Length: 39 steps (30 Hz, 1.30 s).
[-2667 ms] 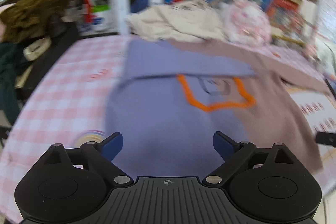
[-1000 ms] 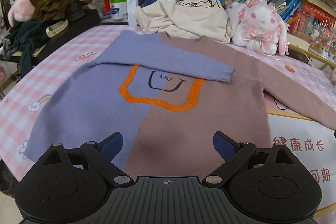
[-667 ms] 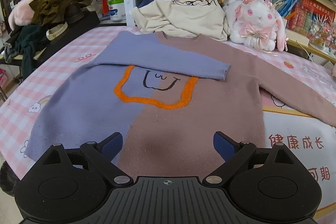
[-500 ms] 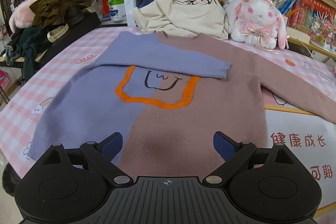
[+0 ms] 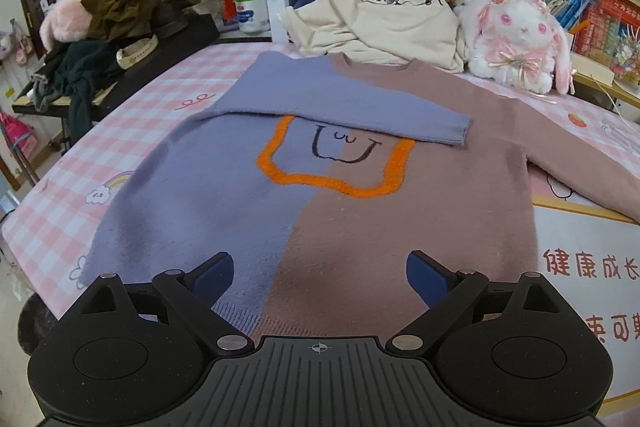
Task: Fold clothes
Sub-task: 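Grasp the mauve sleeve cuff with the right gripper and lift it, then carry the mauve sleeve across the front over the lavender sleeve and release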
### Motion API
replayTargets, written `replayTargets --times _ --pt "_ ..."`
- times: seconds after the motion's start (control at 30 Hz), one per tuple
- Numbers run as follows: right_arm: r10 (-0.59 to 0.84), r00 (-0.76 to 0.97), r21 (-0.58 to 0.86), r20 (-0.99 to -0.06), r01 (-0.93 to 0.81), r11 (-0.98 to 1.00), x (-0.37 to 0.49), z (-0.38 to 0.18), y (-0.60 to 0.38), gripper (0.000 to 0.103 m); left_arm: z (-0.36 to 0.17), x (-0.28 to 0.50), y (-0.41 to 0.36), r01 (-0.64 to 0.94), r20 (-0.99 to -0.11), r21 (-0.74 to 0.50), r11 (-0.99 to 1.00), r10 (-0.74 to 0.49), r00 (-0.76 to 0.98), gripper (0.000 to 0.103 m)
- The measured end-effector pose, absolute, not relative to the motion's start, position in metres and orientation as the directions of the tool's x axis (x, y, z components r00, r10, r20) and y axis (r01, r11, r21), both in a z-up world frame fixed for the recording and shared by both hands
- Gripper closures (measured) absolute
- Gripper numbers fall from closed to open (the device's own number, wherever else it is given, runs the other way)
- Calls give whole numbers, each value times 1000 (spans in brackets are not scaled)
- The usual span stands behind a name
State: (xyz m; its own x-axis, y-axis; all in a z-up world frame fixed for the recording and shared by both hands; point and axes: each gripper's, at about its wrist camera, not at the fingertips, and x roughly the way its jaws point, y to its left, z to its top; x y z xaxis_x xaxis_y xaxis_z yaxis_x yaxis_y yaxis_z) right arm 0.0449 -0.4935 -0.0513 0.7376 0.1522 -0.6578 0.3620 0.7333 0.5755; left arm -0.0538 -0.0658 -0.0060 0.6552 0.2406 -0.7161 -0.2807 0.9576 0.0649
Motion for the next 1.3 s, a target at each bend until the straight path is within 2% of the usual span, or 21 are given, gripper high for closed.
replayTargets --times 0.1,0.23,0.37,0.63,0.9,1.3 --pt "139 740 594 -658 396 700 46 -53 -503 70 -6 -53 -66 -274 -716 69 959 239 656 8" --pt "144 712 573 -688 410 709 51 -54 -505 95 -8 -51 -67 -260 -719 72 963 231 656 8" --pt "140 711 553 -689 391 736 53 -48 -501 96 -10 -50 -68 -242 -722 73 967 219 656 8" --pt "190 745 507 -639 222 833 77 3 -465 96 -11 -51 -62 -199 -716 70 977 188 672 8" --pt "255 756 448 -603 57 892 96 43 -385 96 -9 -55 -31 -101 -676 73 992 124 726 8" --pt "280 782 361 -556 -76 929 132 94 -234 96 7 -55 46 92 -581 114 989 -9 814 5"
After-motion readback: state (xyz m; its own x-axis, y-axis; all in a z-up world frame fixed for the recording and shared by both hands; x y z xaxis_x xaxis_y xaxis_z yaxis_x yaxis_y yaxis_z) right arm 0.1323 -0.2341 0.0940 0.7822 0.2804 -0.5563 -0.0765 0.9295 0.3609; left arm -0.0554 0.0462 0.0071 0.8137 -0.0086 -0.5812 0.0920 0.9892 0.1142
